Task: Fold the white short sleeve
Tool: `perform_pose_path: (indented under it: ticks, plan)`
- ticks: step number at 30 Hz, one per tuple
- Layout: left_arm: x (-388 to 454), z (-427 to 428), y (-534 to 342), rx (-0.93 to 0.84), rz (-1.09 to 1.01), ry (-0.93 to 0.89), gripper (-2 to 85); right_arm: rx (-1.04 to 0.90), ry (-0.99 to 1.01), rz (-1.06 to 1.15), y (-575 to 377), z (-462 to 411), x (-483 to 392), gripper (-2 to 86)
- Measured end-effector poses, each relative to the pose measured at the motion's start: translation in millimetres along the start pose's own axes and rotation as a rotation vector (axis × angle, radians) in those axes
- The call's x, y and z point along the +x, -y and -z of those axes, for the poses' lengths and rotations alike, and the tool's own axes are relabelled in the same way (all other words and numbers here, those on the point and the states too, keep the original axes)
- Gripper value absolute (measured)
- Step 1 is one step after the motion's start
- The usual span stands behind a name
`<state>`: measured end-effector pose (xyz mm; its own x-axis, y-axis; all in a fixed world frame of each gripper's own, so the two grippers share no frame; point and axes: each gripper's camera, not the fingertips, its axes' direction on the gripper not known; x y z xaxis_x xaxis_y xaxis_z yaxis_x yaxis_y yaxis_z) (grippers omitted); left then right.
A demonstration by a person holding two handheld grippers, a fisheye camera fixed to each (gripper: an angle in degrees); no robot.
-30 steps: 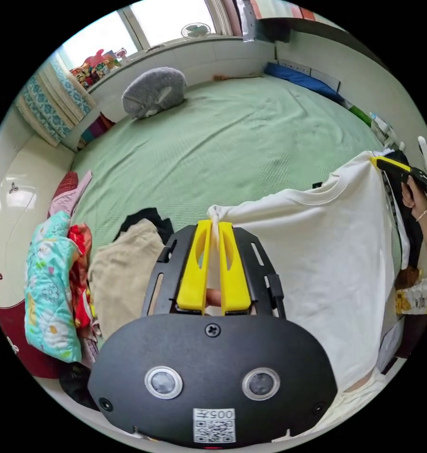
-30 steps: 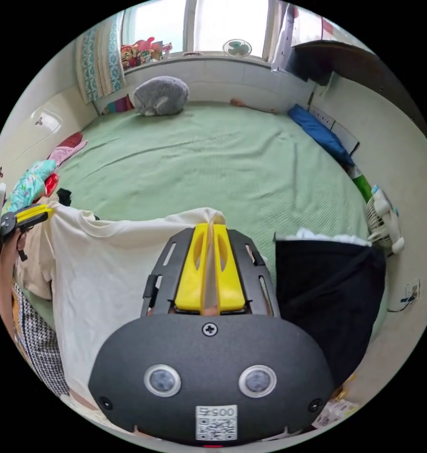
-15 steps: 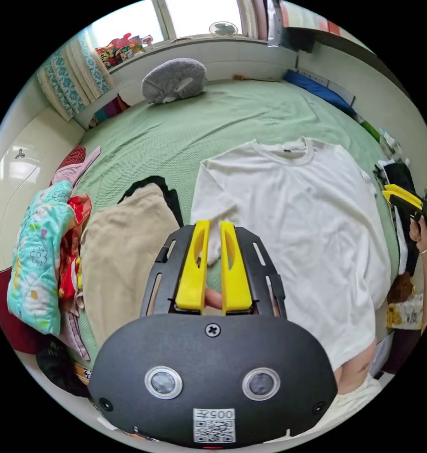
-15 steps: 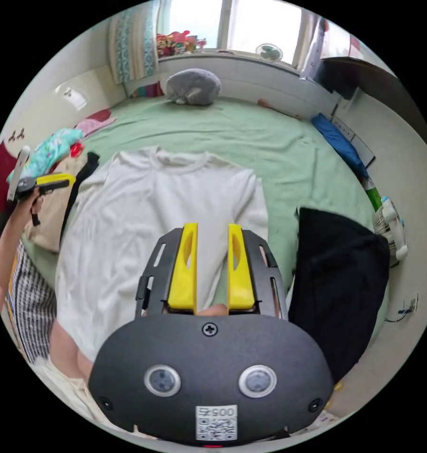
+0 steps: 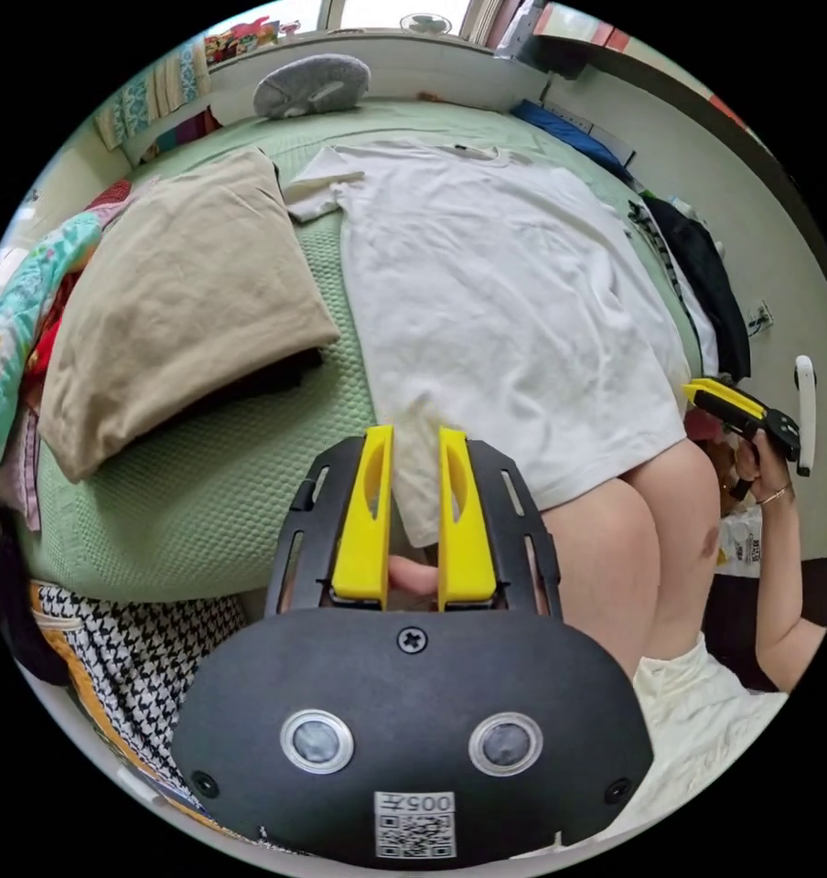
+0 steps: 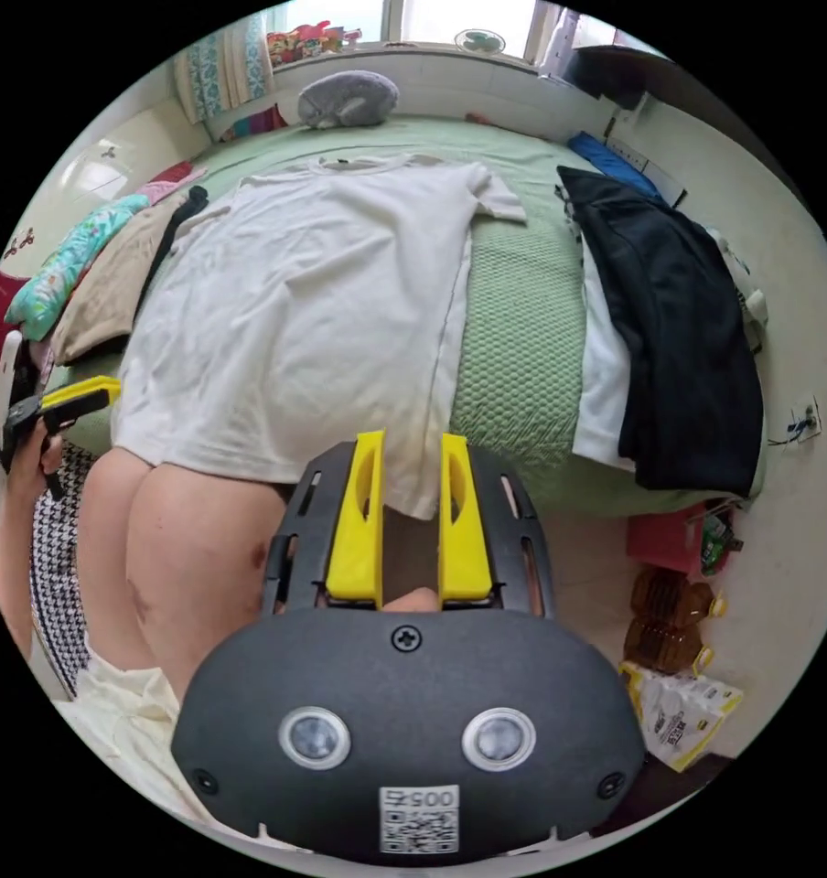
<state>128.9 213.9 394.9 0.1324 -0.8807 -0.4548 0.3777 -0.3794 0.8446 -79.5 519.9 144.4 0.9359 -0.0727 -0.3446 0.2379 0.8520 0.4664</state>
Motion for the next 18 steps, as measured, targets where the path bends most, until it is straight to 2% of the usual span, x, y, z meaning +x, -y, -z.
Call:
perform_pose_path:
  ticks: [5,7,13,18]
  plan:
    - [3.8,-8.8,-4.9,-0.006,0.058,0.036,7.5,-0.044,-0.089,-0.043,5.0,-13.7,-7.8,-0.4]
    - [4.9,-4.8,-4.5,-0.041,0.078,0.057,3.6,-0.042,-0.087,-0.044,4.3,-7.9,-5.5,-1.2]
    - [6.7,21.3,-21.7,0.005,0.050,0.099,1.4,0.021,-0.101,-0.137,-17.1,17.3,29.4,-1.6]
    - [1.9,1.8,-43.8,-0.072,0.084,0.113,0.5,-0.040,0.020,-0.192,-35.5,-3.6,56.3,-0.9]
